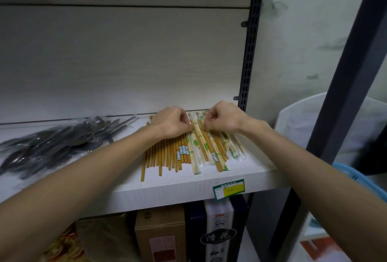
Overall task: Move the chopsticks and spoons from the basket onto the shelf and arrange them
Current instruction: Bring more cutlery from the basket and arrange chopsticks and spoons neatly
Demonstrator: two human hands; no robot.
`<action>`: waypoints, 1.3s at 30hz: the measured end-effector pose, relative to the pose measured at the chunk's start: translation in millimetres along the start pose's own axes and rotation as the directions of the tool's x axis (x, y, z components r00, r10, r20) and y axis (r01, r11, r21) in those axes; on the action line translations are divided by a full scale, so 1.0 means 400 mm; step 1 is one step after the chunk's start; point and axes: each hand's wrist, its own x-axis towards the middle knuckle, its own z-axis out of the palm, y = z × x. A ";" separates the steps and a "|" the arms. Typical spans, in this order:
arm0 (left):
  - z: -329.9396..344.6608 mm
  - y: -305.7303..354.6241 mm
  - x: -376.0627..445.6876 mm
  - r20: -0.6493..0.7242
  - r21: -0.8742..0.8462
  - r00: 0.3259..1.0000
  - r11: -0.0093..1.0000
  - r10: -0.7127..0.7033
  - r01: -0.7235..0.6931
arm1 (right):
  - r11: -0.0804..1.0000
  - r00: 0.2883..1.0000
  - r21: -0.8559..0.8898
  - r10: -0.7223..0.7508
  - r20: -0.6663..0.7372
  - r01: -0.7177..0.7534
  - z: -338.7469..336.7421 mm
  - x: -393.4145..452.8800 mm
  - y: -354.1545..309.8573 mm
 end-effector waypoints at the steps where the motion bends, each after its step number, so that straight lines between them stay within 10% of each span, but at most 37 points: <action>1: 0.002 -0.004 -0.001 -0.009 -0.003 1.000 1.000 -0.001 0.001 | 1.000 1.000 -0.027 0.012 0.017 -0.012 0.004 0.002 -0.001; 10: 0.001 -0.037 -0.016 -0.025 -0.021 1.000 1.000 -0.007 0.006 | 0.997 0.997 0.058 0.057 0.043 -0.059 0.009 0.012 -0.020; 29: -0.044 -0.124 -0.053 -0.115 -0.200 0.990 0.978 -0.087 0.062 | 0.899 0.912 -0.406 0.296 0.285 -0.165 -0.014 0.045 -0.156; 39: -0.057 -0.144 -0.072 -0.138 -0.202 0.989 0.979 -0.053 0.024 | 0.976 0.981 0.114 0.175 0.086 -0.184 -0.043 0.050 -0.125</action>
